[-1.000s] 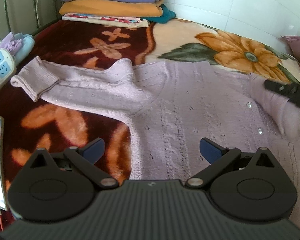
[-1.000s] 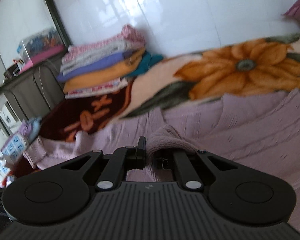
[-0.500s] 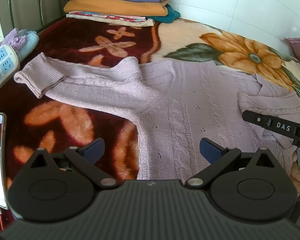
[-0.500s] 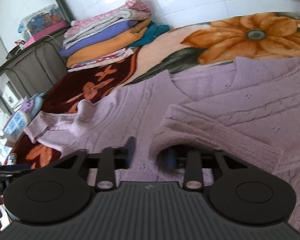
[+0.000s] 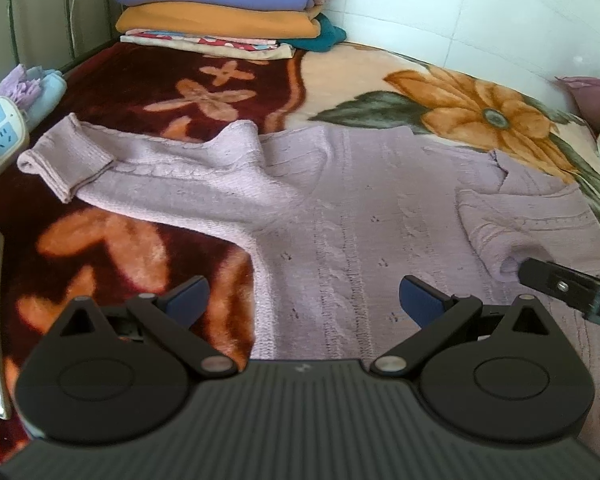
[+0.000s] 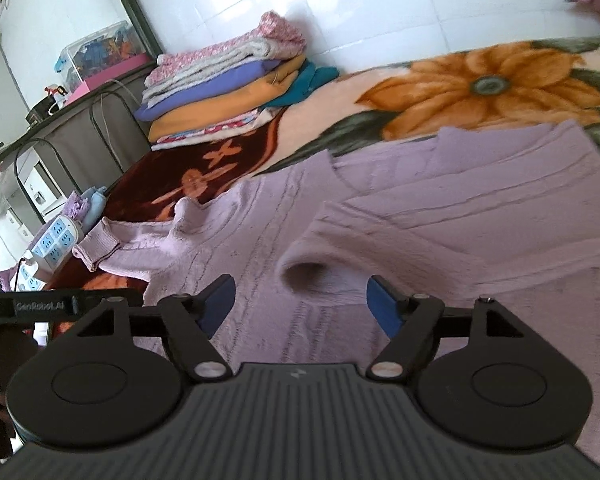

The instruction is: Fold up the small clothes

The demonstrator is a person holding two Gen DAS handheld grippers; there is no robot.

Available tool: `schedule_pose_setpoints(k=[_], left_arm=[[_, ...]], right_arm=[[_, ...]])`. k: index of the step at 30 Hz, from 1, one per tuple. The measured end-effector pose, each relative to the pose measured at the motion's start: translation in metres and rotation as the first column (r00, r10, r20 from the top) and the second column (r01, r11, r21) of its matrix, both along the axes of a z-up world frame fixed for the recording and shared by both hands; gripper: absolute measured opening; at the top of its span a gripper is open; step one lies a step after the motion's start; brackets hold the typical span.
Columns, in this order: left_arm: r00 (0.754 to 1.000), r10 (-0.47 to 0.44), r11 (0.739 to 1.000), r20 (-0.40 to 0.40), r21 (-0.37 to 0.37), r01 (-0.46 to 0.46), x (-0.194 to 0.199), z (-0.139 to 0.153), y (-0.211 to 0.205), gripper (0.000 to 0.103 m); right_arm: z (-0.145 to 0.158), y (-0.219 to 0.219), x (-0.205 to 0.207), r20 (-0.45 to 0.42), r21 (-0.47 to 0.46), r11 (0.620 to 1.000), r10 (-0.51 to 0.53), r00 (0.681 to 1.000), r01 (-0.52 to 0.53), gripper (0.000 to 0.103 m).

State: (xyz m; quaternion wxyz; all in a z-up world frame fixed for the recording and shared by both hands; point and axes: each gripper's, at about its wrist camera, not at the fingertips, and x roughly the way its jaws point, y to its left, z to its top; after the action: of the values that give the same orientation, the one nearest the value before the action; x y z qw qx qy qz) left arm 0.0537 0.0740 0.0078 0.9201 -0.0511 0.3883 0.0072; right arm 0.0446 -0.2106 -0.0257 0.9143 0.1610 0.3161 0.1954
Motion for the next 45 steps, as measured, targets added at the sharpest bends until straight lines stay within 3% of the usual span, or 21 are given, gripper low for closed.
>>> schedule_pose_setpoints(k=[14, 21, 28, 33, 37, 41, 45], left_arm=[[0.988, -0.154, 0.988, 0.031, 0.033, 0.153, -0.001, 0.009, -0.06, 0.103], [0.963, -0.267, 0.963, 0.024, 0.04, 0.266, 0.003, 0.0, -0.105, 0.103], [0.923, -0.385, 0.922, 0.02, 0.049, 0.384, 0.005, -0.012, -0.15, 0.103], [0.894, -0.447, 0.894, 0.016, 0.053, 0.446, 0.011, -0.026, -0.18, 0.096], [0.878, -0.478, 0.877, 0.004, 0.061, 0.477, 0.017, -0.037, -0.198, 0.077], [0.878, -0.479, 0.875, -0.019, 0.071, 0.479, 0.028, -0.051, -0.21, 0.076], [0.871, -0.491, 0.86, -0.006, 0.158, 0.485, 0.027, -0.057, -0.22, 0.072]], right_arm=[[0.01, -0.091, -0.034, 0.032, -0.072, 0.976, -0.203, 0.979, 0.205, 0.08], [0.005, -0.117, -0.046, 0.017, -0.086, 0.961, -0.262, 0.965, 0.262, 0.08], [-0.002, -0.135, -0.051, 0.01, -0.087, 0.947, -0.309, 0.951, 0.309, 0.08], [-0.007, -0.145, -0.054, 0.001, -0.072, 0.941, -0.331, 0.944, 0.331, 0.08], [-0.011, -0.151, -0.055, -0.003, -0.072, 0.937, -0.342, 0.94, 0.341, 0.08], [-0.017, -0.158, -0.057, -0.015, -0.059, 0.933, -0.358, 0.934, 0.356, 0.08], [-0.022, -0.163, -0.057, -0.029, -0.049, 0.931, -0.363, 0.931, 0.362, 0.08]])
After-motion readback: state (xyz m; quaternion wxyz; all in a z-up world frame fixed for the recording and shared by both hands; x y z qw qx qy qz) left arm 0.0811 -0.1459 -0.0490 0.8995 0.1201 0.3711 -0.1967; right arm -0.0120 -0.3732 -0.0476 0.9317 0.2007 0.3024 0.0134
